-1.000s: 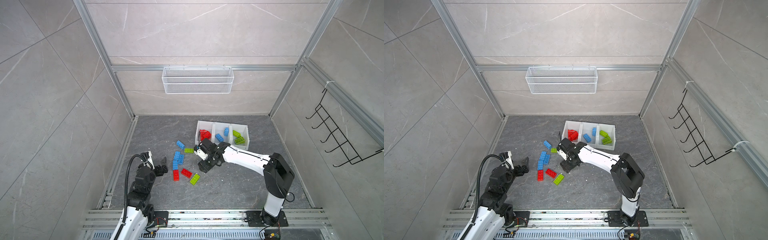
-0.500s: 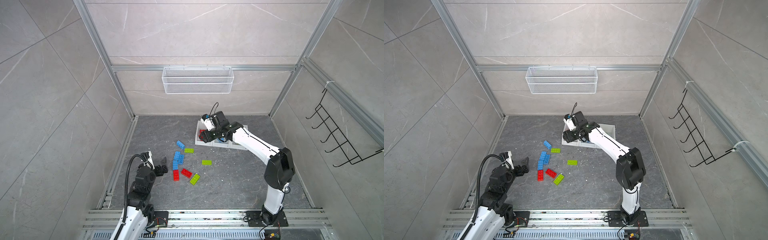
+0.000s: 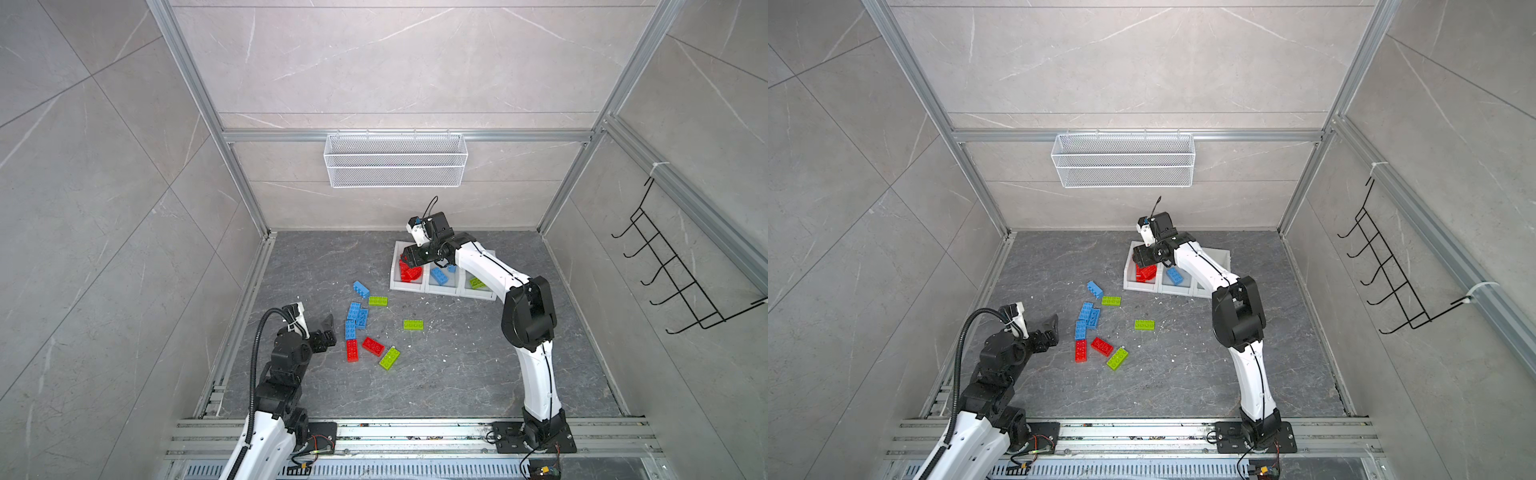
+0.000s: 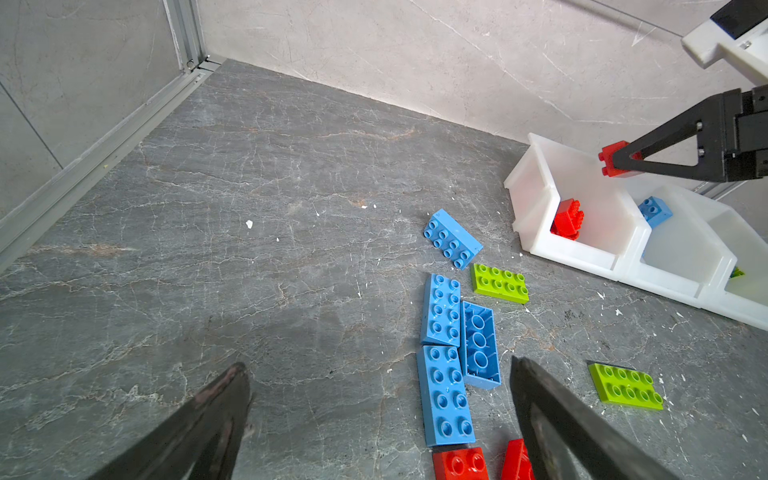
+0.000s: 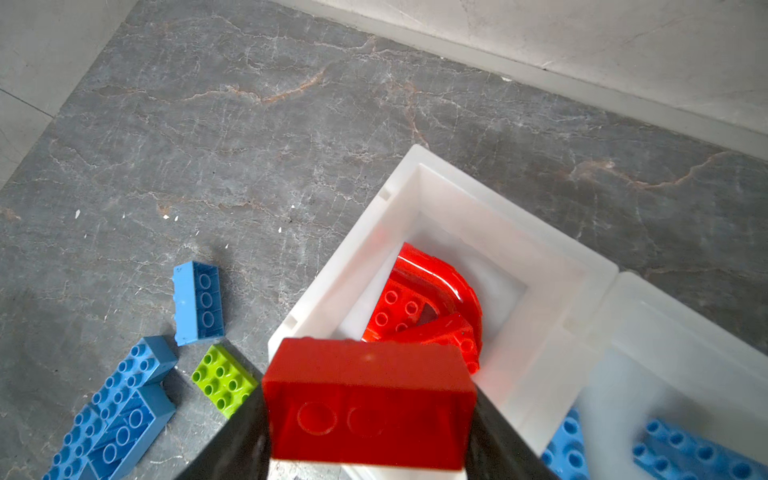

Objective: Sort the legos into containers by color
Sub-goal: 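Carry the red brick into the compartment with the red arch, release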

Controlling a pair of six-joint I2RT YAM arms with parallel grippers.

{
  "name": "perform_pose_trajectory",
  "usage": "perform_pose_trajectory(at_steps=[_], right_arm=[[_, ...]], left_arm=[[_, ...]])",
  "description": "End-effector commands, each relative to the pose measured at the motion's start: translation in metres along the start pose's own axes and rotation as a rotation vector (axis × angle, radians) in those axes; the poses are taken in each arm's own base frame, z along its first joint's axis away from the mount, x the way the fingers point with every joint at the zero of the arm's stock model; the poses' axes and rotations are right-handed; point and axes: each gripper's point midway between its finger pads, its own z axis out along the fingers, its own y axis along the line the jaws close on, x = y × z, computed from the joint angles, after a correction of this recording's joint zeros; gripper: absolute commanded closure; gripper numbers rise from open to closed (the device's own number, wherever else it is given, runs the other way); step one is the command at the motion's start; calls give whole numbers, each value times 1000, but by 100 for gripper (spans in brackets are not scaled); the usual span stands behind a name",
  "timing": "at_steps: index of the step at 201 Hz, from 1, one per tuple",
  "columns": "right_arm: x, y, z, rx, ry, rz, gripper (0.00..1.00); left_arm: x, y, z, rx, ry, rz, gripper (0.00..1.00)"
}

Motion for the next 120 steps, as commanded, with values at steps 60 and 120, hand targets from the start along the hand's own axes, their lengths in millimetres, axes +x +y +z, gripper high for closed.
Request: perform_pose_trajectory(at_steps=[60, 120], right_arm=[[-7, -11, 12, 7, 21, 43, 25], [4, 1, -44, 19, 13, 40, 22]], left_arm=[[-12, -2, -2, 3, -41, -6, 0], [-12, -2, -2, 7, -40, -6, 0]])
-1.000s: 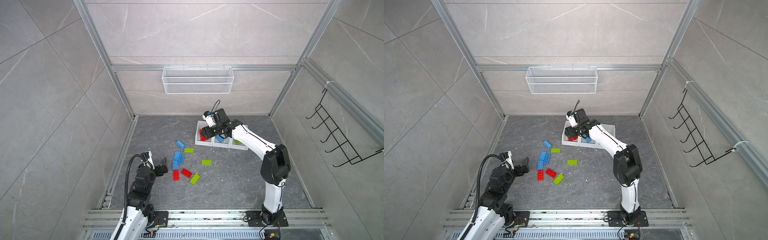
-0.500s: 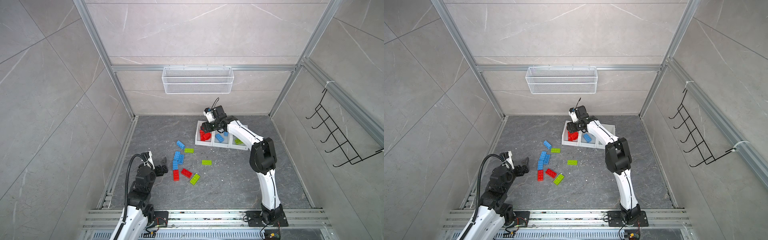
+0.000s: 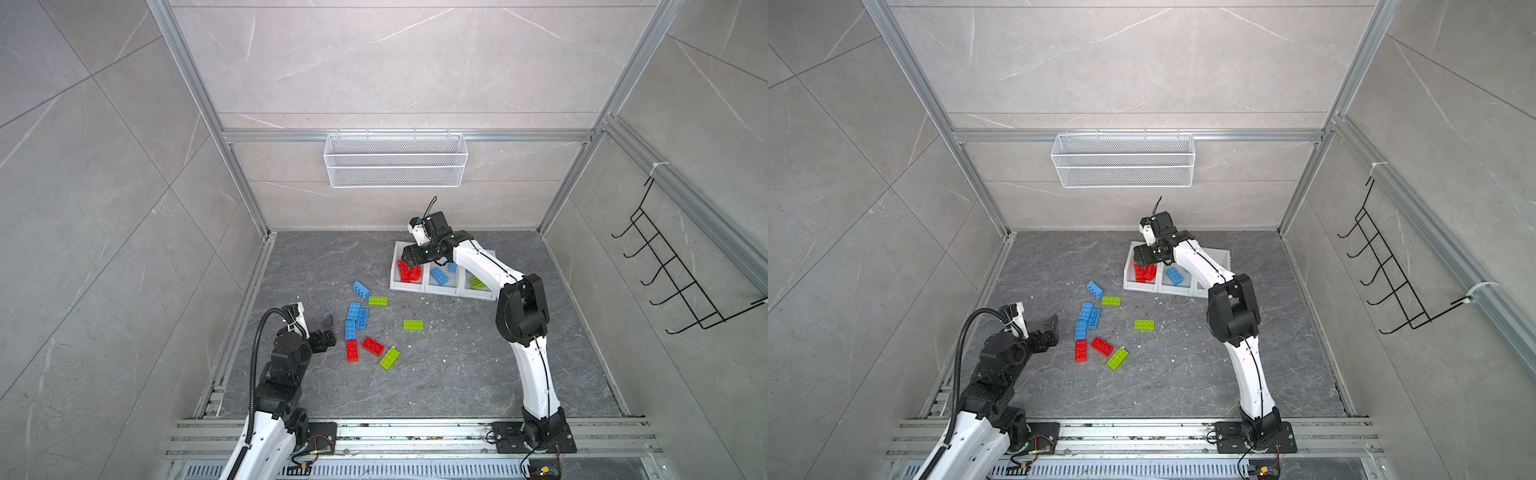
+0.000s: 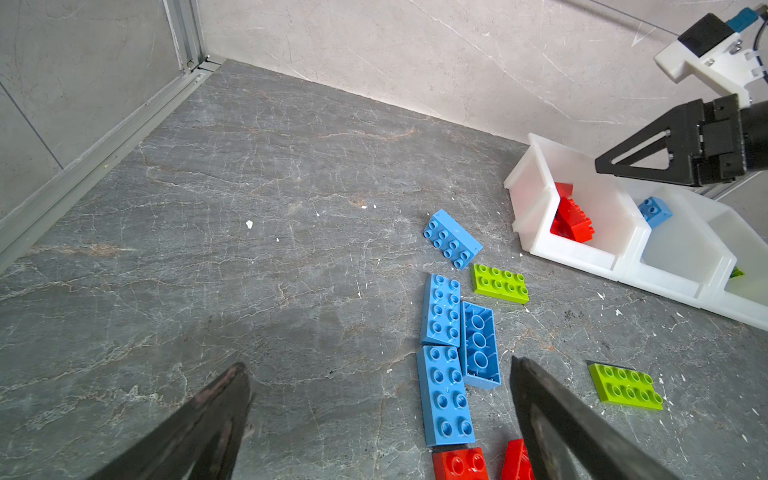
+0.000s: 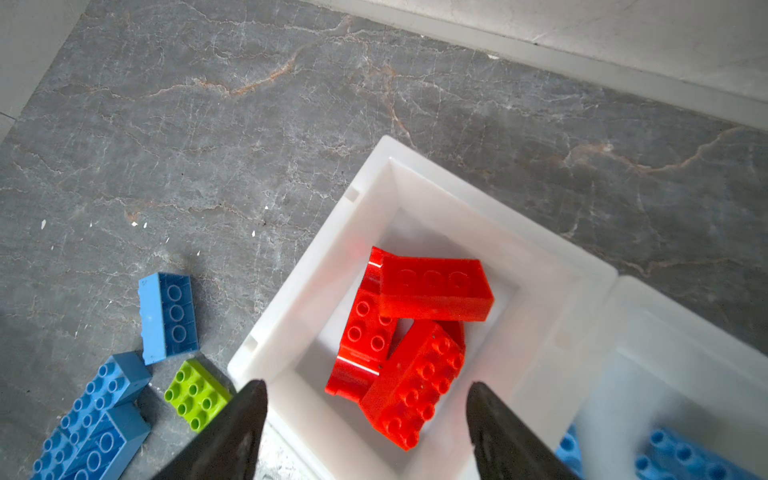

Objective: Sort the legos into containers by color
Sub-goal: 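Carry the red brick into the compartment with the red arch, release, then move the right gripper down over a lime-green 2x4 brick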

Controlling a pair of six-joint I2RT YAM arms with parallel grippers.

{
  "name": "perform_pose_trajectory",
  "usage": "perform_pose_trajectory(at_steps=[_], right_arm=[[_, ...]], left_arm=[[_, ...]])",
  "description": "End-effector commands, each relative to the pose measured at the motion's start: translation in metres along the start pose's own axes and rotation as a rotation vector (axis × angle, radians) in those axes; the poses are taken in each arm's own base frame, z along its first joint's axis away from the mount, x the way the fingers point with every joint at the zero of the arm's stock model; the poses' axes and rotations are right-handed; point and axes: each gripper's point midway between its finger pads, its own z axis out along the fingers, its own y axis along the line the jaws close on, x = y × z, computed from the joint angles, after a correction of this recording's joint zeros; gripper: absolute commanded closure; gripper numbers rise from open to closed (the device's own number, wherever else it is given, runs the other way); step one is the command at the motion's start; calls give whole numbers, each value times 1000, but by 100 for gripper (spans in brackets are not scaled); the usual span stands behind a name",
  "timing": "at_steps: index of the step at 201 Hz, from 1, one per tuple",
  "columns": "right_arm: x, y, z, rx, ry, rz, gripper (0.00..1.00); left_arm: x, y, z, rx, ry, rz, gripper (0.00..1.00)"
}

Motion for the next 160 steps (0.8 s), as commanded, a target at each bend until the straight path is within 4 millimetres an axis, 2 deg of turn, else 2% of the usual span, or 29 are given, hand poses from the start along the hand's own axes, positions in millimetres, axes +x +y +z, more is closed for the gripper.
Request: perform_pose_trajectory(at_steps=[1, 37, 78, 98, 124, 160], right_arm=[[-5, 11, -51, 7, -36, 5, 22], [56, 15, -78, 46, 62, 65, 21], [124, 34, -102, 84, 138, 112, 19], [152, 43, -99, 95, 181, 144, 18], [175, 63, -87, 73, 212, 171, 18], [191, 82, -68, 54, 256, 165, 17]], left_arm=[[-11, -2, -2, 6, -39, -6, 0], [-12, -2, -2, 6, -42, -6, 0], [-11, -1, -3, 3, -43, -8, 0], [-12, -1, -3, 2, -44, -9, 0], [-11, -1, -3, 2, -43, -9, 0], [-11, -1, -3, 1, -41, -9, 0]])
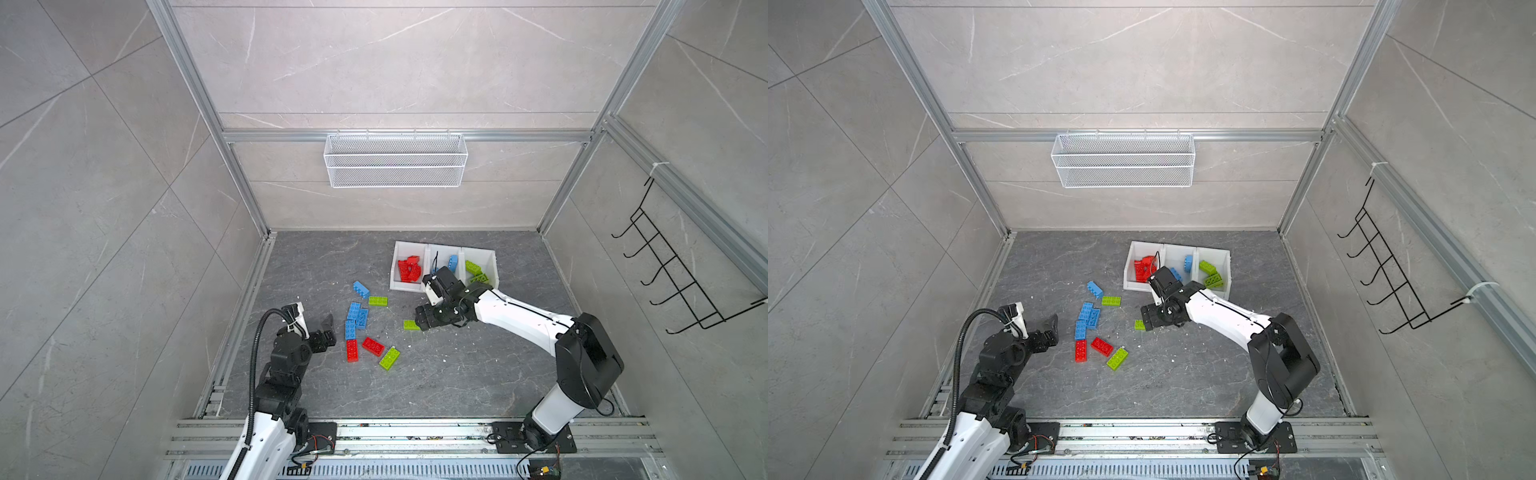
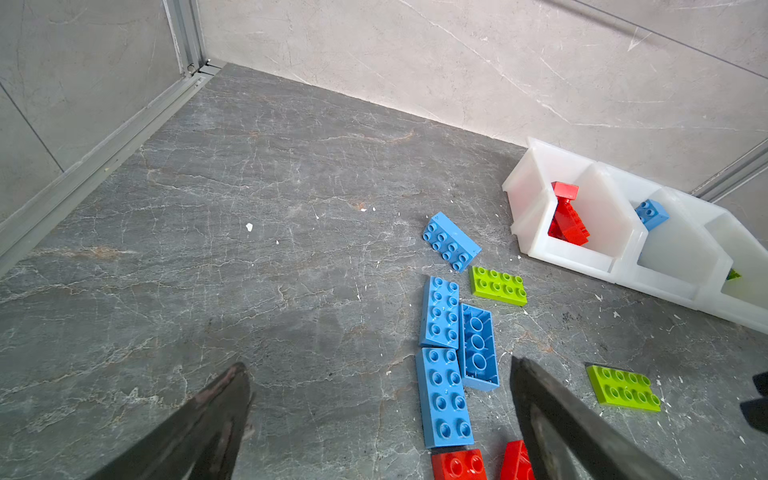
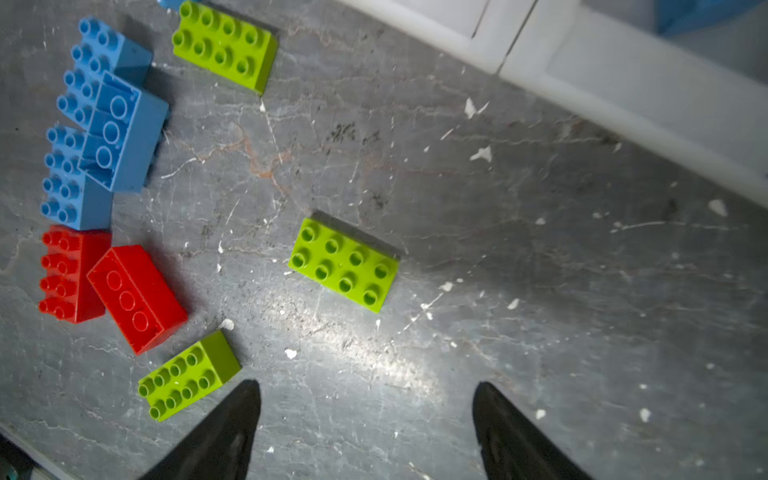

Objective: Sort the legos into containers by color
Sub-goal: 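Move the right gripper down over a lime-green 2x4 brick, then close the right gripper on the lime-green brick and lift it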

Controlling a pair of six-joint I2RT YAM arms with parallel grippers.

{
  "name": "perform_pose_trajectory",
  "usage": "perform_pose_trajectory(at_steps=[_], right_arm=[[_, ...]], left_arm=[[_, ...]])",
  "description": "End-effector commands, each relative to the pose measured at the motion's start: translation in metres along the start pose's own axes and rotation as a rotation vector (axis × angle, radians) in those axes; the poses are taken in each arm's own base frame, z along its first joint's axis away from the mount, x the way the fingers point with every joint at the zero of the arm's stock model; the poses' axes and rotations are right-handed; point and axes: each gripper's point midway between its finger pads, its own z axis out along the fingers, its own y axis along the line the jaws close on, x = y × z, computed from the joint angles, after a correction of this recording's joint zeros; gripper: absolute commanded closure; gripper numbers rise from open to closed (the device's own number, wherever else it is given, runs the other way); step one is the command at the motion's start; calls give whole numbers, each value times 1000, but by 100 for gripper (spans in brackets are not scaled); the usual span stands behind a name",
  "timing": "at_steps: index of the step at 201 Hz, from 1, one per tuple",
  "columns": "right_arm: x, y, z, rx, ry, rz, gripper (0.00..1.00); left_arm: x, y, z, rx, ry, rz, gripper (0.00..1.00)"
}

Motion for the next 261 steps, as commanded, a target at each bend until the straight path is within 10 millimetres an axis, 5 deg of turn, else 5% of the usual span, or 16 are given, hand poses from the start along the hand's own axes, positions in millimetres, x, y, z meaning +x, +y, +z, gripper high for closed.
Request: perform_pose_trajectory(at_steps=[1, 112, 261], right_arm=[[-2, 7, 13, 0, -9, 42, 17], [11, 14, 53, 14, 82, 21, 16], [3, 24, 95, 109, 134, -84, 19]], left_arm=[[-9, 0, -1, -2, -34, -8, 0], [-10, -1, -2, -1, -37, -8, 0], [-10, 0, -2, -2, -37, -8, 0]])
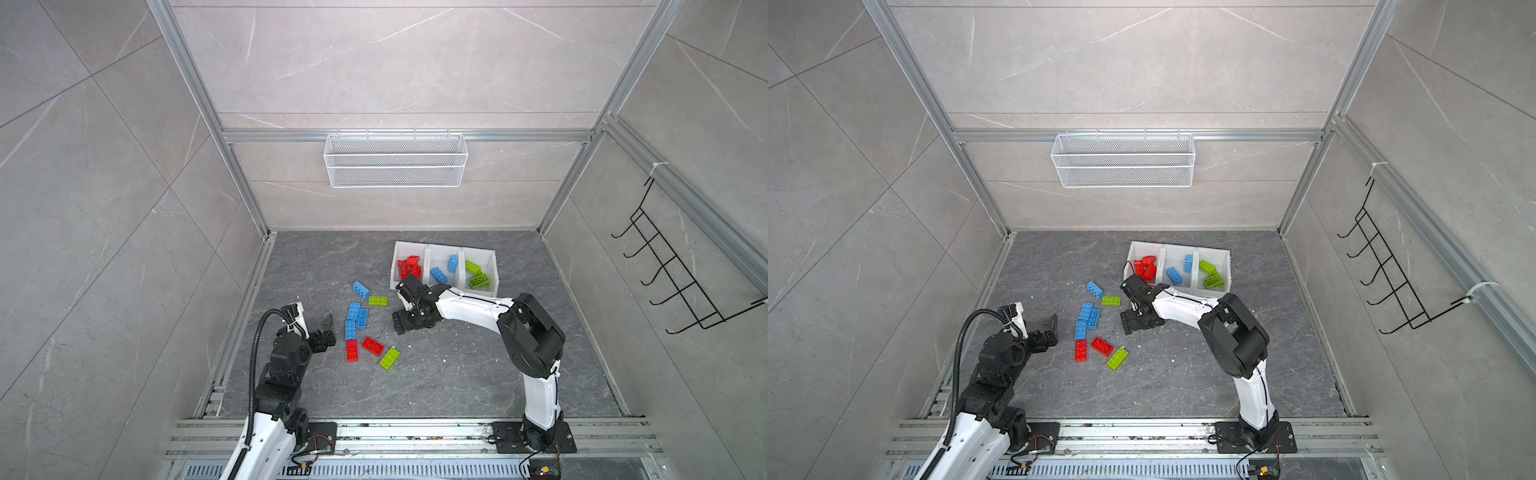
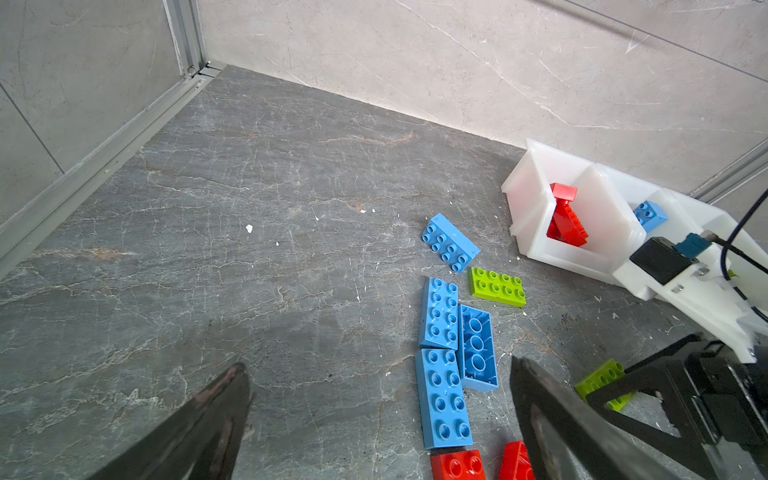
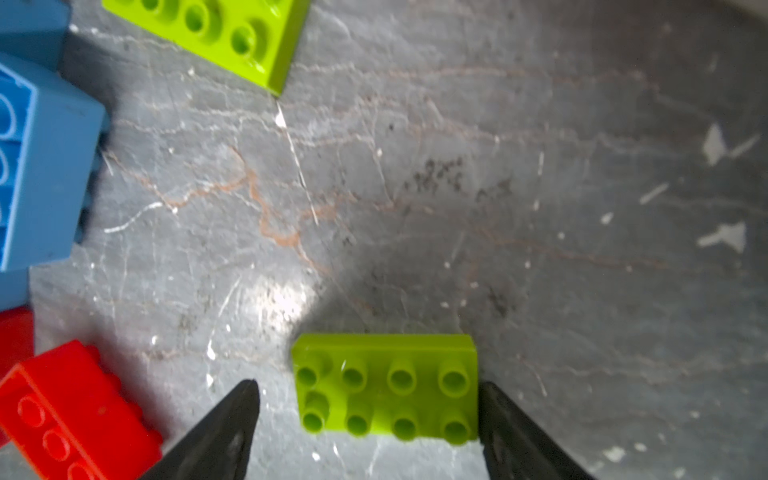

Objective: Sort the legos into containers by color
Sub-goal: 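Close the right gripper on the lime-green brick and lift it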

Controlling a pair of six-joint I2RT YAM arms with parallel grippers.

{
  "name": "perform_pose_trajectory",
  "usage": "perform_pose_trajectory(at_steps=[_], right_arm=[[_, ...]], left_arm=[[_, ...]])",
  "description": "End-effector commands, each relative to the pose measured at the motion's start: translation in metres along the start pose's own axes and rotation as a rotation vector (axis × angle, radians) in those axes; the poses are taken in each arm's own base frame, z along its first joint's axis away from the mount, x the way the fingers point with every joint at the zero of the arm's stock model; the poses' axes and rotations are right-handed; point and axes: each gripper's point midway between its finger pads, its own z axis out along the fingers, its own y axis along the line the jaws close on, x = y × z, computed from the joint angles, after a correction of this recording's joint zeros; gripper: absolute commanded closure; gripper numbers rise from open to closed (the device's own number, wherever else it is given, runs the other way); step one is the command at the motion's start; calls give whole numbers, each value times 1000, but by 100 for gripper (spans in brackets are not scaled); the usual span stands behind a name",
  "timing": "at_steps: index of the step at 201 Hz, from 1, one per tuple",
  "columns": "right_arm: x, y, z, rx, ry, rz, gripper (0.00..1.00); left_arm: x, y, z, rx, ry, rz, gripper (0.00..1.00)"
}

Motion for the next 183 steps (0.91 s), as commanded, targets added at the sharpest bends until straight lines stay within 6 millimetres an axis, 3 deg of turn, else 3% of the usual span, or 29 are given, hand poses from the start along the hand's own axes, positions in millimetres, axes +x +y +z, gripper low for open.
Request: perform_pose_trajectory(at_steps=[1, 85, 129, 183], right_arm=[[14, -7, 13, 76, 58, -50, 19], [24, -24, 11, 216, 89, -157, 31], [5, -10, -3, 151, 10, -155, 41], [-29, -9, -42, 0, -94, -76, 46]], left_arm=[[-8, 0, -1, -2, -32, -7, 0], [-9, -1, -1, 2, -32, -6, 0], [-9, -1, -1, 3, -32, -6, 0], [-9, -1, -2, 5, -33, -5, 0]])
